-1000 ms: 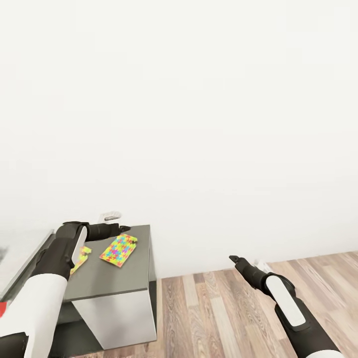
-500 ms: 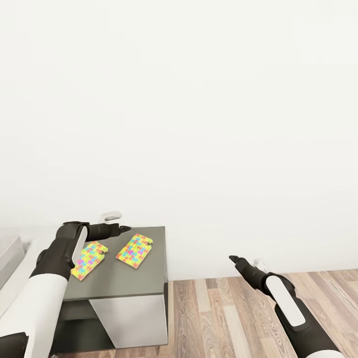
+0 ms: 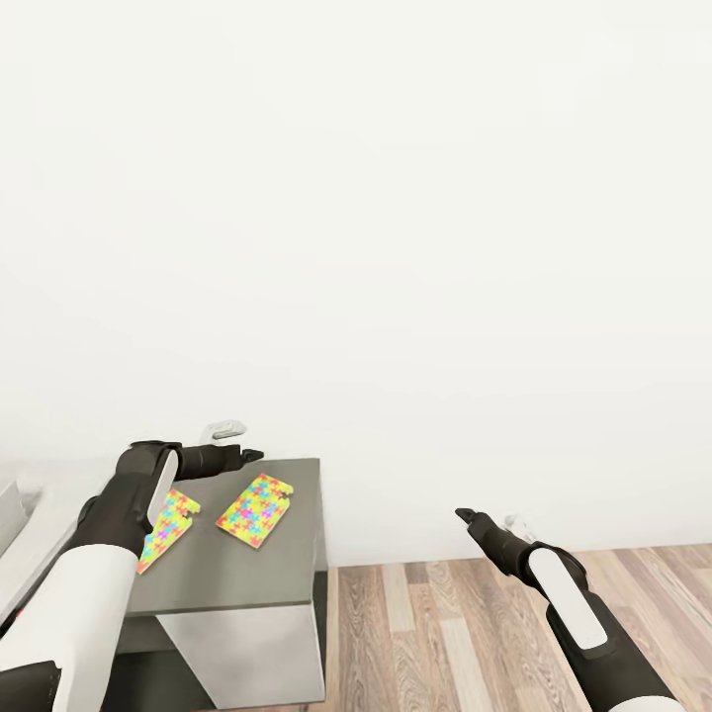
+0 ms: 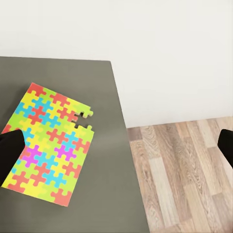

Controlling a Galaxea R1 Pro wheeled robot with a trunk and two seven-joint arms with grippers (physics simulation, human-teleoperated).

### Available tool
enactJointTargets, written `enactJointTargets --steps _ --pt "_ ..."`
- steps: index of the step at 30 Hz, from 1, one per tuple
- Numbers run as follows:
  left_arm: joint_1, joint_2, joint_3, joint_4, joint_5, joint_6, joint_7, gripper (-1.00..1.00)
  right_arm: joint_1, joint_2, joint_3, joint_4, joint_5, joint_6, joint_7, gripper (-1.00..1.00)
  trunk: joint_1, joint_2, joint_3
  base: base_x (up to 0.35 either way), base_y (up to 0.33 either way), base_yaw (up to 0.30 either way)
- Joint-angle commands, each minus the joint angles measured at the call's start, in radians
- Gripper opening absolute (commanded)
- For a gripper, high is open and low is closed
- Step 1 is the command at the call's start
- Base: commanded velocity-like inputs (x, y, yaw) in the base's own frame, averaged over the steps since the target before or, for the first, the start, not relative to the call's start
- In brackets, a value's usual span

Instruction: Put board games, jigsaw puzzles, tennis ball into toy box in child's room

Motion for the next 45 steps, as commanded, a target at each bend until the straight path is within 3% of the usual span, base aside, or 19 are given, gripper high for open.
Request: enactJointTargets --steps 1,7,14,19,24,32,40,45 --pt "-0.001 0.000 0.002 -0.001 -0.004 0.005 -0.006 1.00 -0.001 -0.001 0.003 -0.002 -0.010 0.000 -0.010 1.00 0.001 -0.002 -0.002 0.034 -0.028 0.000" --pt "-0.001 -0.005 0.001 0.000 -0.005 0.006 -0.004 1.00 -0.001 -0.001 0.030 -0.007 -0.009 0.000 -0.010 1.00 0.001 -0.002 -0.002 0.068 -0.011 0.000" --pt "-0.001 -0.005 0.001 0.008 -0.011 -0.015 0.002 1.00 -0.012 0.004 0.123 -0.022 -0.015 0.034 -0.012 1.00 0.001 -0.002 -0.002 0.064 -0.001 0.000" --pt "-0.001 -0.004 0.000 0.012 -0.014 -0.047 0.006 1.00 -0.072 0.060 0.164 0.031 -0.011 0.135 -0.010 1.00 0.001 -0.002 -0.002 0.012 0.000 0.000" --pt "-0.001 -0.004 -0.003 0.014 -0.015 -0.048 0.009 1.00 -0.110 0.091 0.174 0.089 -0.010 0.218 -0.008 1.00 0.001 -0.002 -0.002 0.003 0.000 0.000" --pt "-0.001 -0.004 0.001 0.048 -0.015 -0.046 0.058 1.00 -0.119 0.094 0.178 0.102 -0.008 0.242 0.004 1.00 0.001 -0.002 -0.002 0.000 0.000 0.000" --pt "-0.001 -0.002 0.002 0.099 -0.015 -0.053 0.101 1.00 -0.119 0.085 0.179 0.102 -0.008 0.245 0.074 1.00 0.001 -0.002 -0.002 0.000 0.000 0.000" --pt "-0.001 0.001 0.003 0.111 -0.016 -0.056 0.106 1.00 -0.119 0.080 0.179 0.106 -0.008 0.245 0.174 1.00 0.001 -0.002 -0.002 0.000 0.000 0.000"
